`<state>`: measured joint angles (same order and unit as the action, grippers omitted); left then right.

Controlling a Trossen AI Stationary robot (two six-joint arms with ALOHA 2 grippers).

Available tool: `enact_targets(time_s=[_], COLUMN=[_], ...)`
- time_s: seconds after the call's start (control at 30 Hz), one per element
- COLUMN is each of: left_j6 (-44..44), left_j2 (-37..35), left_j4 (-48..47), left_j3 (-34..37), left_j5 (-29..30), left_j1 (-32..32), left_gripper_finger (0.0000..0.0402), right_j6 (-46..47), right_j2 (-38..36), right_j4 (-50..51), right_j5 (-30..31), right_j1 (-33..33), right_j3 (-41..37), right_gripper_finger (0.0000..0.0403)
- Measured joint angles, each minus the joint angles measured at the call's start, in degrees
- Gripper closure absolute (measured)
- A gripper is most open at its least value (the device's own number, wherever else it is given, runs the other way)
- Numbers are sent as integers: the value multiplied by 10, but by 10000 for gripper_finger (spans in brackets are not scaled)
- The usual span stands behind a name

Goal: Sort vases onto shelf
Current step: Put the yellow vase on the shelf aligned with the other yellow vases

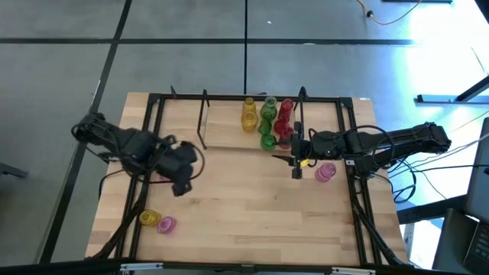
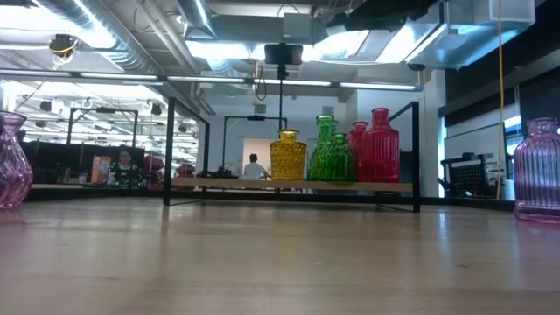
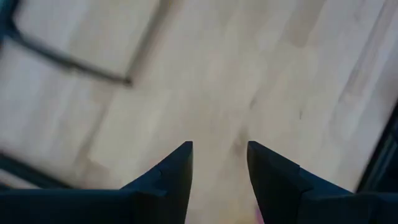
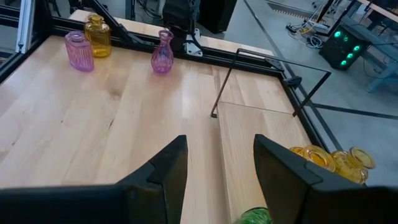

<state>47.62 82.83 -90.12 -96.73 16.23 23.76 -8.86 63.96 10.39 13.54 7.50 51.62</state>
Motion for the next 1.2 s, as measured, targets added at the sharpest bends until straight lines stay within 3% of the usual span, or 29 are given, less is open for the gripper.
enact_targets(time_s=[0.23,0.7,1.0,1.2], left_j6=[159,269,432,482], left_j2=[-57,-57,-60,-51], left_j4=[0,38,68,99], left_j3=[111,195,195,195], left_j5=[-56,-189,-187,-154], left_j1=[71,157,286,342], left_gripper_finger=[256,256,256,256], right_j6=[0,-32,-97,-109], right_j2=[0,0,25,34], right_j4=[-5,-40,-93,-113], right_j5=[1,7,-1,-1], right_j1=[0,0,0,0], right_j3=[0,0,0,0], right_gripper_finger=[237,237,237,237])
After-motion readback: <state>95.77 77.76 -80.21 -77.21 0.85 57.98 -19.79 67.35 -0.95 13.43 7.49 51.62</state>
